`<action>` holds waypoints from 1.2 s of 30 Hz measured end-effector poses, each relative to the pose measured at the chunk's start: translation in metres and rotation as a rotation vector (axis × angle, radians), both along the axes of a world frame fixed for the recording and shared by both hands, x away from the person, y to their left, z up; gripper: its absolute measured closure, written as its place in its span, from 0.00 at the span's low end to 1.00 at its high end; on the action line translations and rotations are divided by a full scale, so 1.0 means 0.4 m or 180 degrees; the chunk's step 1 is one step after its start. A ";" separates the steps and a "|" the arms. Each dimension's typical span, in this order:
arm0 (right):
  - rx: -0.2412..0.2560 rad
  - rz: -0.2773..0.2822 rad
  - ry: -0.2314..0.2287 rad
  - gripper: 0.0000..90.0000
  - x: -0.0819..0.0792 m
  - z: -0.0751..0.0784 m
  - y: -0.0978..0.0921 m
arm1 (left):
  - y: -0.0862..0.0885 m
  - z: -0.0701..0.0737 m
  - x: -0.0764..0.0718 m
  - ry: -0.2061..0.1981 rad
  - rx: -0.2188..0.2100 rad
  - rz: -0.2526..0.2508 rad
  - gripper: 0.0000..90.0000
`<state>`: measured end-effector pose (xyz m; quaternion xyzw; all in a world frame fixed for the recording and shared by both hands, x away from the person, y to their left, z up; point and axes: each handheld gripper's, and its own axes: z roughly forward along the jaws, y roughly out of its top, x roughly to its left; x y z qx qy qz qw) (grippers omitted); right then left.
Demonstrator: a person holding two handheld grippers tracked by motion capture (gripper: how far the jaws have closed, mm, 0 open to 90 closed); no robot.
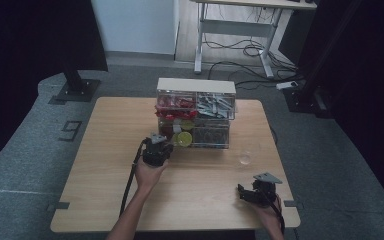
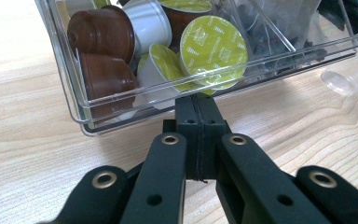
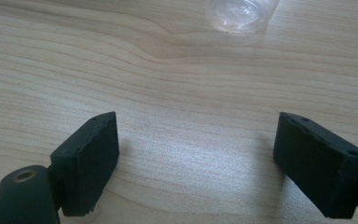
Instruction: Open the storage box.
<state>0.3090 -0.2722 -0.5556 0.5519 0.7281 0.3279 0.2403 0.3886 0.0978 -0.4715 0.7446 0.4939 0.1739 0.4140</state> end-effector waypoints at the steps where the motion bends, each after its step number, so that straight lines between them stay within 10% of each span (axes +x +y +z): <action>1: 0.0000 0.0000 0.0000 0.16 0.000 0.000 0.000 | 0.000 0.003 0.000 -0.0002 0.0004 -0.0002 1.00; 36: -0.0002 0.0002 -0.0004 0.16 0.000 0.000 0.000 | 0.007 0.087 0.030 -0.0119 -0.0063 0.0036 1.00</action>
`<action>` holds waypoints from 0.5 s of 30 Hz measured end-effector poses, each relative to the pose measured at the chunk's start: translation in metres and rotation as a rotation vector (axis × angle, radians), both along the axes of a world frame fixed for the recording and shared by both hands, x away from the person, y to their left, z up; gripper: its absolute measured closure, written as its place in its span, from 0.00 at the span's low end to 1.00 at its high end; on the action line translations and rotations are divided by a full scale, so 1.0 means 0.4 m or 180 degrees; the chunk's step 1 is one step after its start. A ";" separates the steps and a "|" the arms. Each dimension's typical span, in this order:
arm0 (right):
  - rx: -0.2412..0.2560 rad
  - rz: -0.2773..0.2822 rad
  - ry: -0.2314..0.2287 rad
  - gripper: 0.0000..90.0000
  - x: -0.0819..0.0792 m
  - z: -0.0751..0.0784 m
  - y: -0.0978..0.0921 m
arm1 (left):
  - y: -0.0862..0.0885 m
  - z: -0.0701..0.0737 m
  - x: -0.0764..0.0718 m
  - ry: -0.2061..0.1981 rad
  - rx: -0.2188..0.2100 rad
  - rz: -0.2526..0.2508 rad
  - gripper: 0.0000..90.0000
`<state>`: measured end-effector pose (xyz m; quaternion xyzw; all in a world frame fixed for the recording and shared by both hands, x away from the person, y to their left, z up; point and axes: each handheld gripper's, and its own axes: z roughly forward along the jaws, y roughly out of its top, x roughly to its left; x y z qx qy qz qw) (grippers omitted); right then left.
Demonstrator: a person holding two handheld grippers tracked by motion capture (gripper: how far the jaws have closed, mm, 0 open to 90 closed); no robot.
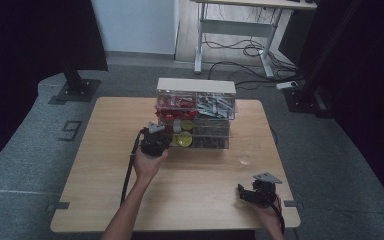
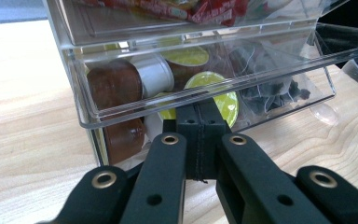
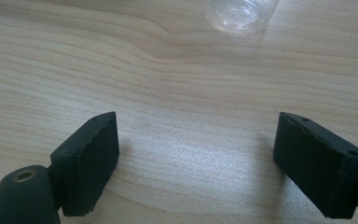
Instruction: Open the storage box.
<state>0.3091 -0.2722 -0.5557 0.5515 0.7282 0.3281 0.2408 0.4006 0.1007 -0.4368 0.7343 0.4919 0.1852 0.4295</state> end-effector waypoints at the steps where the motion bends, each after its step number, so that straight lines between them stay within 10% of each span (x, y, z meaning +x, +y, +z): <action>1: 0.0000 0.0000 0.0000 0.16 0.000 0.000 0.000 | 0.000 0.003 0.001 -0.0010 -0.0011 0.0001 1.00; 15: -0.0002 0.0001 0.0002 0.16 0.000 0.000 0.000 | -0.001 0.062 0.028 -0.0133 0.0008 0.0059 1.00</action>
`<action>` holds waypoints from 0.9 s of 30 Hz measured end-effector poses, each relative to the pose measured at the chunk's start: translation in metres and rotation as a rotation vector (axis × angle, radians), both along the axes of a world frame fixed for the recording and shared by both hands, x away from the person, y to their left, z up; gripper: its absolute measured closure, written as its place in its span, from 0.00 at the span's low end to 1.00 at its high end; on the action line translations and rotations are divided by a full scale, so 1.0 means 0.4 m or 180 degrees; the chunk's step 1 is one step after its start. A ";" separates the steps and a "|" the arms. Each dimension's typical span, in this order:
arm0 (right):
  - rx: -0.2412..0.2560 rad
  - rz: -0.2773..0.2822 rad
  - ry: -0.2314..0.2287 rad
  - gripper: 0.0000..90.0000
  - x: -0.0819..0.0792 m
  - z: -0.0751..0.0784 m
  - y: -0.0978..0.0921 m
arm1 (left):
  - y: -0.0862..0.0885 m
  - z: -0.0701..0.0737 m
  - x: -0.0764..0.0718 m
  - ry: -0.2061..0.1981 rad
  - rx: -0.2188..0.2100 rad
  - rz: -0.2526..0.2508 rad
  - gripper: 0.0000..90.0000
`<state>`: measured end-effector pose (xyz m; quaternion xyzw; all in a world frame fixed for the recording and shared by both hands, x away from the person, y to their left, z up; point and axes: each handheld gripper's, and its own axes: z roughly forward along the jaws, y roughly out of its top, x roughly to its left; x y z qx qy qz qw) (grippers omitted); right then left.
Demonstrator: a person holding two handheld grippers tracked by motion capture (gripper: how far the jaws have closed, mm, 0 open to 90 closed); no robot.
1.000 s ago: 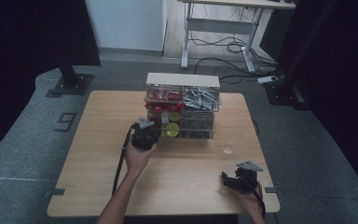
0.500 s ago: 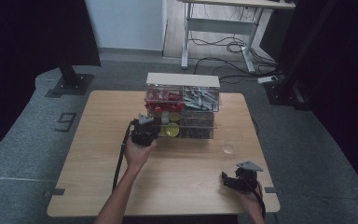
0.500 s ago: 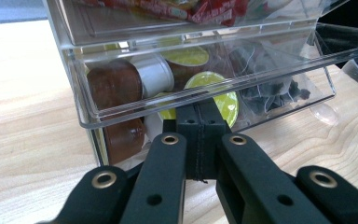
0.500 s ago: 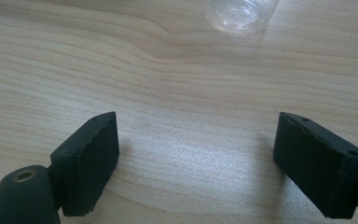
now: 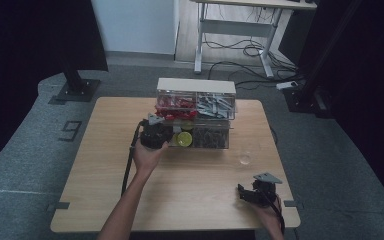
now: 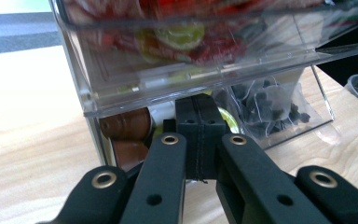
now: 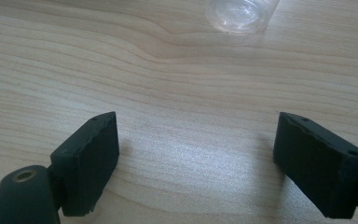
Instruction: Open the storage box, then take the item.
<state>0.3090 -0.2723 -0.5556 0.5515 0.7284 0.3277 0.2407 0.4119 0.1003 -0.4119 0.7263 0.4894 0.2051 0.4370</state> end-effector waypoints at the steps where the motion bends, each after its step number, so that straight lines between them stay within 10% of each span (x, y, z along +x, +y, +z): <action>1: 0.0001 0.0000 0.0000 0.16 0.000 0.000 0.000 | 0.000 0.004 0.003 0.0004 0.0017 -0.0003 1.00; 27: -0.0007 0.0057 -0.0049 0.23 -0.006 0.002 0.003 | -0.008 0.007 0.014 0.0023 -0.0032 -0.0040 1.00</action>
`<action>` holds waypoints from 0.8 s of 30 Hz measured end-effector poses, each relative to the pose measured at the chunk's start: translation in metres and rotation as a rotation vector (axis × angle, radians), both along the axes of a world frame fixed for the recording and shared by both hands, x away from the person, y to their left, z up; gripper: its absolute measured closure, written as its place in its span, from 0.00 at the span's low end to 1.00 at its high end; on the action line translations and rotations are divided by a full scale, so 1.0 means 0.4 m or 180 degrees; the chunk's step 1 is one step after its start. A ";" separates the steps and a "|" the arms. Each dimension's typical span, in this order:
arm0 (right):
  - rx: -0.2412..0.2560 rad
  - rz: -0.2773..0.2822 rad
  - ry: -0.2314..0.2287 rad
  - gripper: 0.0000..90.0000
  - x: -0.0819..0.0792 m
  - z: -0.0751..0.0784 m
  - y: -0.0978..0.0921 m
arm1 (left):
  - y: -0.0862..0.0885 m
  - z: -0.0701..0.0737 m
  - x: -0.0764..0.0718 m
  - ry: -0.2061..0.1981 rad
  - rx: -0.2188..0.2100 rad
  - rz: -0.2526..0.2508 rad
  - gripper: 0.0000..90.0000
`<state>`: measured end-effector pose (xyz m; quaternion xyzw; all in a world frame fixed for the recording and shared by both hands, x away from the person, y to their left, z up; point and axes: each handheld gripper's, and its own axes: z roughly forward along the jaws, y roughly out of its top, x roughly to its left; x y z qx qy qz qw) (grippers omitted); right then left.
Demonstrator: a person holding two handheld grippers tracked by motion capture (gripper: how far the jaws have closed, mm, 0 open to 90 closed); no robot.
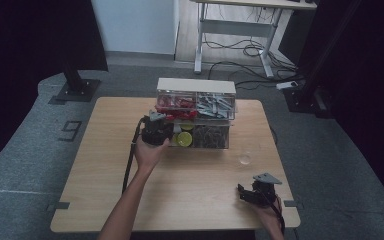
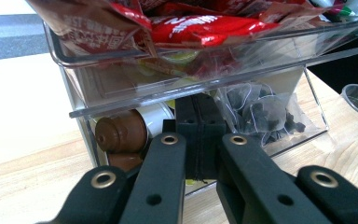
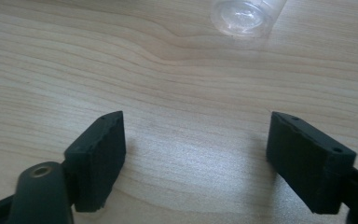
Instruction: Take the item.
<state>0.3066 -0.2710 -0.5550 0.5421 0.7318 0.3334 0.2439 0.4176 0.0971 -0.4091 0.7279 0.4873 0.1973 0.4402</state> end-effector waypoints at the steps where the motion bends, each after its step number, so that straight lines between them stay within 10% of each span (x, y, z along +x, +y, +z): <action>1: 0.0000 -0.0002 -0.0019 0.24 -0.002 0.000 0.002 | 0.000 -0.002 0.000 0.0003 0.0003 -0.0003 1.00; 24: 0.0412 0.0351 -0.0584 0.48 0.019 0.164 0.044 | -0.010 -0.014 0.008 -0.0012 -0.0037 -0.0091 1.00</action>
